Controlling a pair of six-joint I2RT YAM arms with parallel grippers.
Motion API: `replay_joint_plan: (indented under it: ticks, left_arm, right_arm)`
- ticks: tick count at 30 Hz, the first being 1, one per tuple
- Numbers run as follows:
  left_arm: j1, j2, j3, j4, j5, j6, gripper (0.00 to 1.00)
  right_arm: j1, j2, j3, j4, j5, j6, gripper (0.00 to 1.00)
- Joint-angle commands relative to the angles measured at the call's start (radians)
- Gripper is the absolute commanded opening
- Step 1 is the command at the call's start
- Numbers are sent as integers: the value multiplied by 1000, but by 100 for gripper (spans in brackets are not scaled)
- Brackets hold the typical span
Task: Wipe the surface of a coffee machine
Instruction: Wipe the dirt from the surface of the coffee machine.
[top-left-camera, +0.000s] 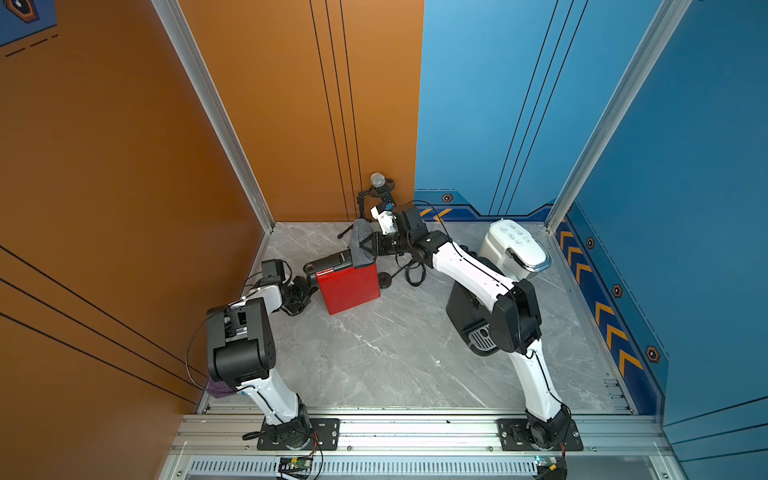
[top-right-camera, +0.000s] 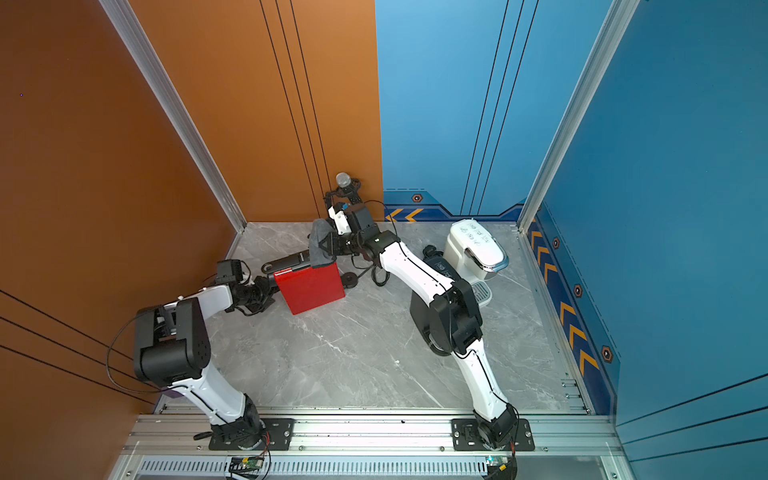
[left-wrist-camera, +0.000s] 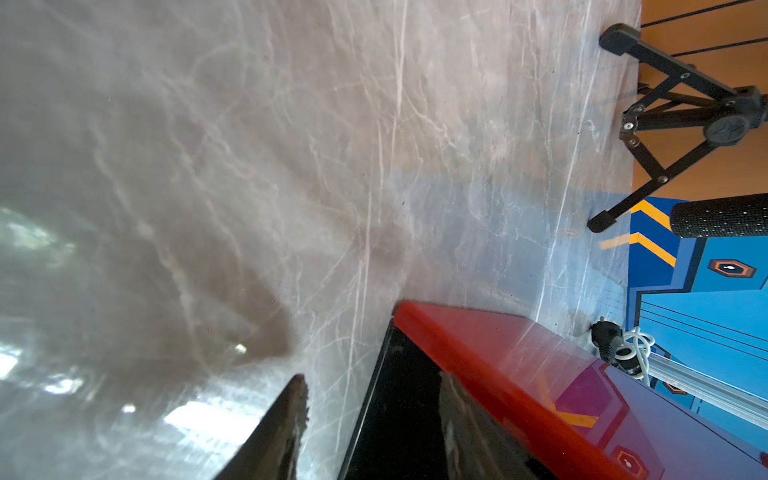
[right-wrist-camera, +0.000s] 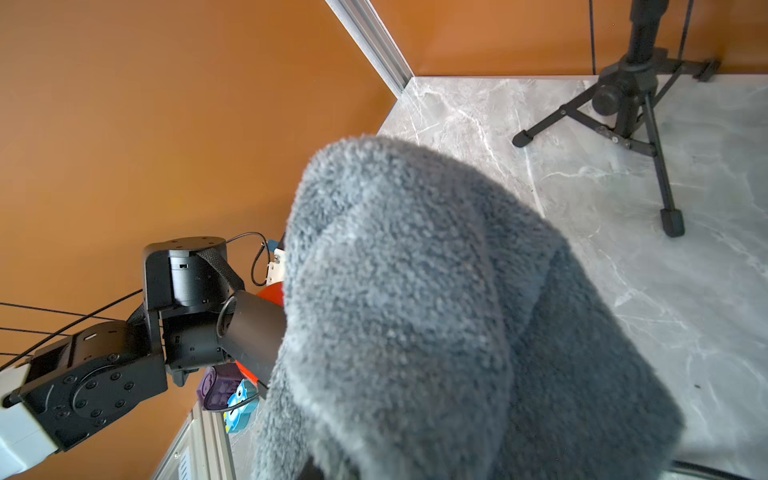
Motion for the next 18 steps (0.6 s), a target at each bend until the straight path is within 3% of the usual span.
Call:
replay_joint_plan:
  ticks: [1, 12, 18]
  left_arm:
    - [-7, -53, -9, -6, 38, 26, 53]
    - [-47, -140, -54, -13, 33, 18, 53]
    - [-87, -172, -70, -13, 12, 4, 53]
  right_arm:
    - [-4, 46, -111, -121, 47, 20, 14]
    - [-76, -82, -297, -30, 100, 61, 14]
    - [-34, -6, -219, -32, -8, 53, 15]
